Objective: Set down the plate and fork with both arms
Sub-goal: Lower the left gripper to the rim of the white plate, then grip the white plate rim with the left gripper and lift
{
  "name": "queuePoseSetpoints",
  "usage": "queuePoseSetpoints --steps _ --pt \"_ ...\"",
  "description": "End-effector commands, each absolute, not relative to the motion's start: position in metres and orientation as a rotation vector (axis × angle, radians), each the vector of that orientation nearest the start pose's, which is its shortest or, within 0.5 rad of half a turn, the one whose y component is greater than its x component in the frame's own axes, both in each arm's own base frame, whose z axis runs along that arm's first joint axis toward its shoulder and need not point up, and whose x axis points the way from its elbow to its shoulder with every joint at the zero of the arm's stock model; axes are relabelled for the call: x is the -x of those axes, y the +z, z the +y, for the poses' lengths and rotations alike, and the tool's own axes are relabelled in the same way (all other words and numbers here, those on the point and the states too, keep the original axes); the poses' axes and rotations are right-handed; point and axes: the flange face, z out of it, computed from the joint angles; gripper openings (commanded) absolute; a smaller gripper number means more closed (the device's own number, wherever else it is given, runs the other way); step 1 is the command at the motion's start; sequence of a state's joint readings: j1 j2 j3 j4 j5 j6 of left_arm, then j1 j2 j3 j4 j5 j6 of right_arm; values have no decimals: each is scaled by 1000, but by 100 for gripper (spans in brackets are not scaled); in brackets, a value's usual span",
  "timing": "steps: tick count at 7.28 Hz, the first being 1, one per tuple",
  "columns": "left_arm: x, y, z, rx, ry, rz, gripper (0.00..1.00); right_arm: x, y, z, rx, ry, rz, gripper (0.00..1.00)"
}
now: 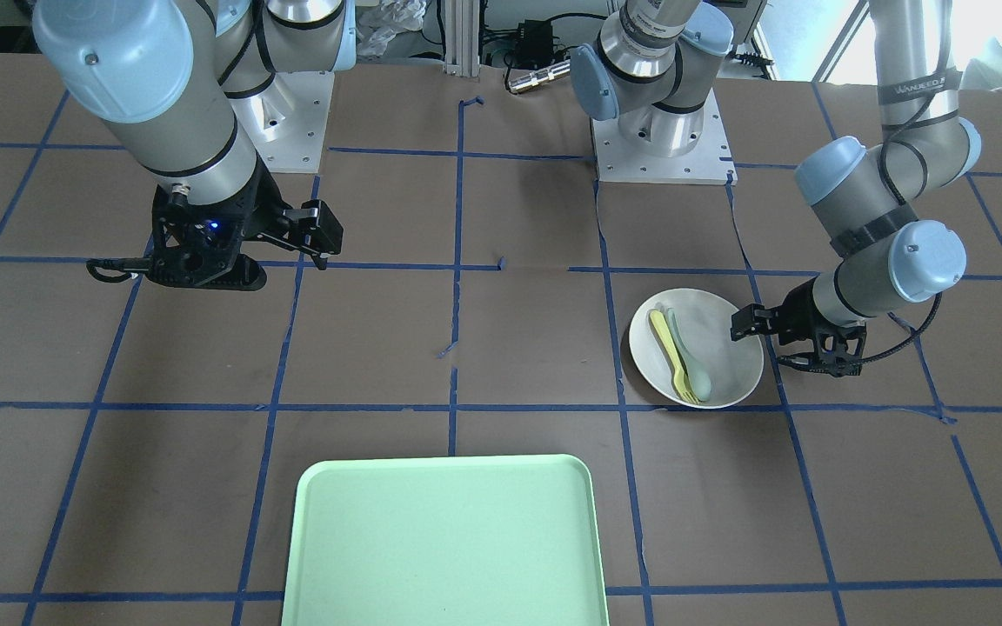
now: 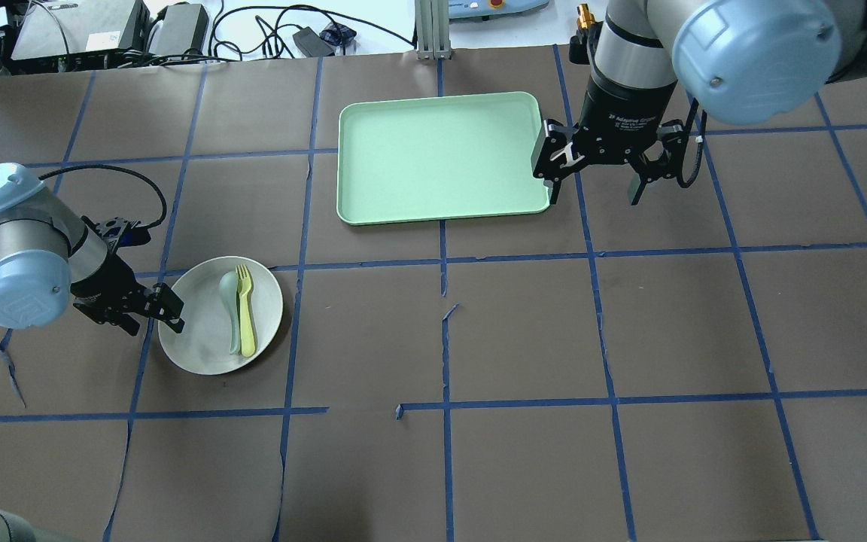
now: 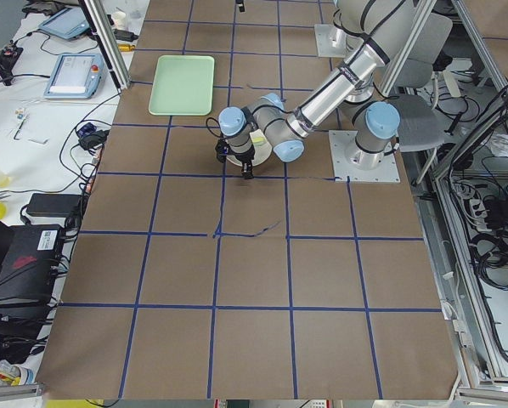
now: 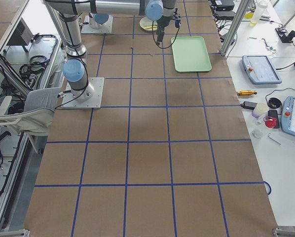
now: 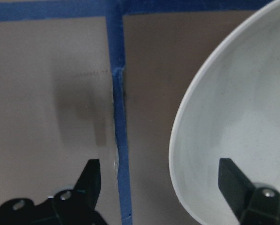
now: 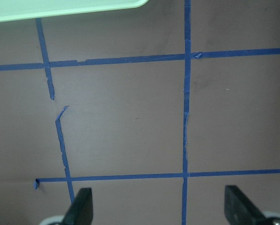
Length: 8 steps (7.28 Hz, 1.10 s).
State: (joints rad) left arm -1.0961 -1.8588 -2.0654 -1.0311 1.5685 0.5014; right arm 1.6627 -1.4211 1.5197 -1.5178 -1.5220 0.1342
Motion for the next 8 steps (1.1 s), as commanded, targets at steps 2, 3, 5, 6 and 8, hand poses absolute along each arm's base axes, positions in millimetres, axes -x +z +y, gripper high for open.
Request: queuePoseSetpoints --steps 2,3,5,6,8 --pt "-95 170 -481 -70 359 3235 2 -187 431 -524 -69 226 3103 100" --pt "-97 173 -485 -72 341 3235 0 -187 430 -524 -69 228 3103 100" --pt "-104 192 -503 -71 281 3228 0 -187 426 -526 -70 243 3103 100" --pt "-105 202 -507 -70 301 3236 0 -187 424 -527 -72 247 3103 100" --pt "-105 228 -519 -37 344 3316 0 -187 424 -527 -75 250 3103 100"
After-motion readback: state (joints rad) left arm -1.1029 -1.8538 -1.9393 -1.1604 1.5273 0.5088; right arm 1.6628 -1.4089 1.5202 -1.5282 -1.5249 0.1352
